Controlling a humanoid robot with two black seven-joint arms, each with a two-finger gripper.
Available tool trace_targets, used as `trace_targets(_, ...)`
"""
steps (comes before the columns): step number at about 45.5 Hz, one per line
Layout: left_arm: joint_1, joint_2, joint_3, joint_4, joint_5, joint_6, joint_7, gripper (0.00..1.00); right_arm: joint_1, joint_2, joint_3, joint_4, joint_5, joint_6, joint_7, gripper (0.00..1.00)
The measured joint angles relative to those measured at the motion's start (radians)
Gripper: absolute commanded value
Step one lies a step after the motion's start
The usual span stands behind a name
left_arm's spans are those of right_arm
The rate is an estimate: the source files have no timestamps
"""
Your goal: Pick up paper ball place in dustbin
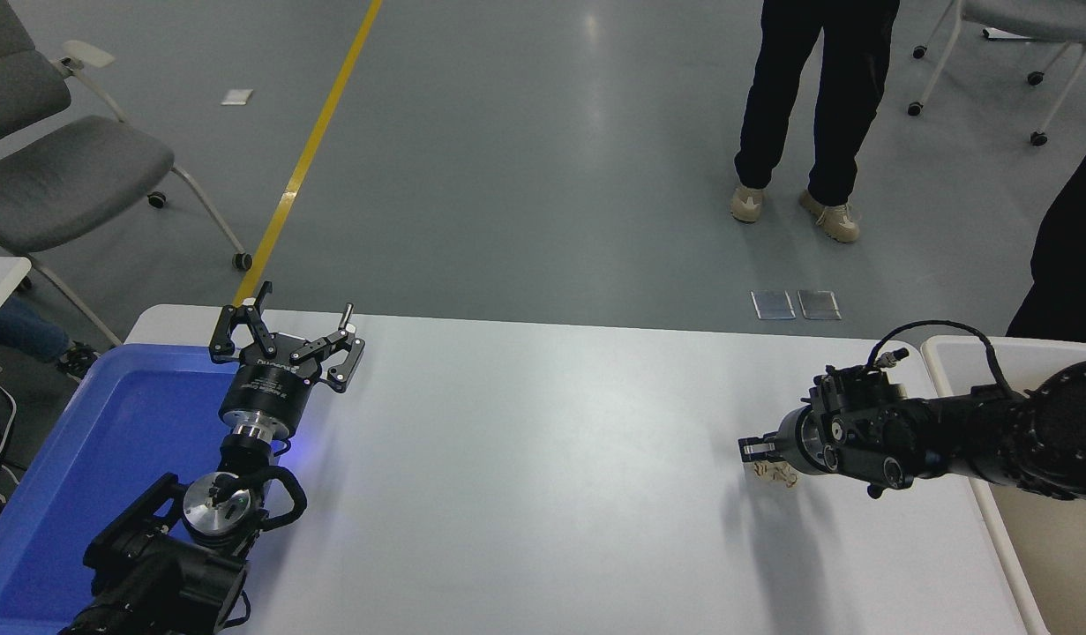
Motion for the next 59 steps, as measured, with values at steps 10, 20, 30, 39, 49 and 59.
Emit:
trace_targets(10, 0.0, 0.0, 0.0, 0.0, 0.0, 0.0, 0.0, 0.99, 0.043, -0.027, 0.006, 0.012, -0.001, 0.025, 0.005, 0.0)
trace_targets(20, 0.0, 0.0, 0.0, 0.0, 0.0, 0.0, 0.0, 0.99, 0.184, -0.146, 0.012, 0.064, 0.002, 0.179, 0.034, 0.0)
trace_targets(30, 0.0, 0.0, 0.0, 0.0, 0.0, 0.0, 0.0, 0.99, 0.421, -0.31, 0.003, 0.184, -0.006, 0.402, 0.047, 0.0)
trace_targets(39, 0.0, 0.0, 0.0, 0.0, 0.0, 0.0, 0.0, 0.99, 0.634, -0.408, -0.012, 0.237, -0.043, 0.542, 0.051, 0.0)
trace_targets(49, 0.0, 0.0, 0.0, 0.0, 0.0, 0.0, 0.0, 0.99, 0.809, -0.481, -0.02, 0.26, -0.062, 0.6, 0.049, 0.0)
trace_targets(59, 0.0, 0.0, 0.0, 0.0, 0.0, 0.0, 0.0, 0.99, 0.857, -0.566, -0.016, 0.197, -0.063, 0.619, 0.043, 0.0)
